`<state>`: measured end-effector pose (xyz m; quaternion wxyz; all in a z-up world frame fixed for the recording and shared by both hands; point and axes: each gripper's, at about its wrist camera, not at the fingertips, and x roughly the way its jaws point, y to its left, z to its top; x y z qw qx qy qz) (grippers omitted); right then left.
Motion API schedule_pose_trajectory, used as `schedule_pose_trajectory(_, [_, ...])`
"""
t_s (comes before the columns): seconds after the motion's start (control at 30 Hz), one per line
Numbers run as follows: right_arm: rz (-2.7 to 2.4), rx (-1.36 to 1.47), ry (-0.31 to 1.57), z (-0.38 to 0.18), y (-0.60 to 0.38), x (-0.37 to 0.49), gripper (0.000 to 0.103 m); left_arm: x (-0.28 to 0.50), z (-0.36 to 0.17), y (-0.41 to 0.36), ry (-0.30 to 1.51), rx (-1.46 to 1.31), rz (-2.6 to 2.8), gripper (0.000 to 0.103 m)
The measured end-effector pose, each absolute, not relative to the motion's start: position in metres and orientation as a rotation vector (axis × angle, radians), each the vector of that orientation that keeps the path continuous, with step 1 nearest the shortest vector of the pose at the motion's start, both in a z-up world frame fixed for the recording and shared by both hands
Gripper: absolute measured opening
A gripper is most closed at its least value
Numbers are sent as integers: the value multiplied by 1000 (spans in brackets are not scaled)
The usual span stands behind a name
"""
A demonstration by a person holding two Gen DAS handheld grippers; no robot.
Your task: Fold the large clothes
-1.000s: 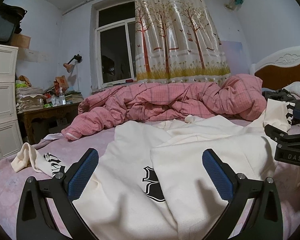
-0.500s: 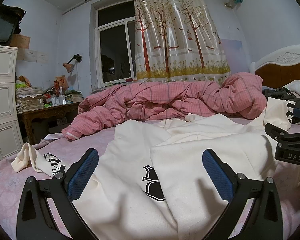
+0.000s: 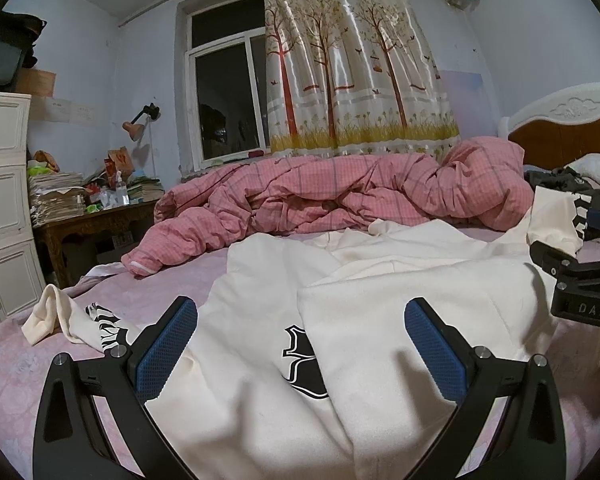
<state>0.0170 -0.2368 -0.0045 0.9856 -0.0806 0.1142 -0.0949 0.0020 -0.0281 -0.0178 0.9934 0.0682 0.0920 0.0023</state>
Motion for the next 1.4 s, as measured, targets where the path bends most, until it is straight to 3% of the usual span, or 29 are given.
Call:
schedule_pose_trajectory(1.0, [-185,-160,232,-2,-235,16,103,-6,-13,-32,157,139,13,103])
schedule_pose_trajectory(1.4, [-193,-165,113,9,-231,-7,102,-17,4,-16,96,70,50,103])
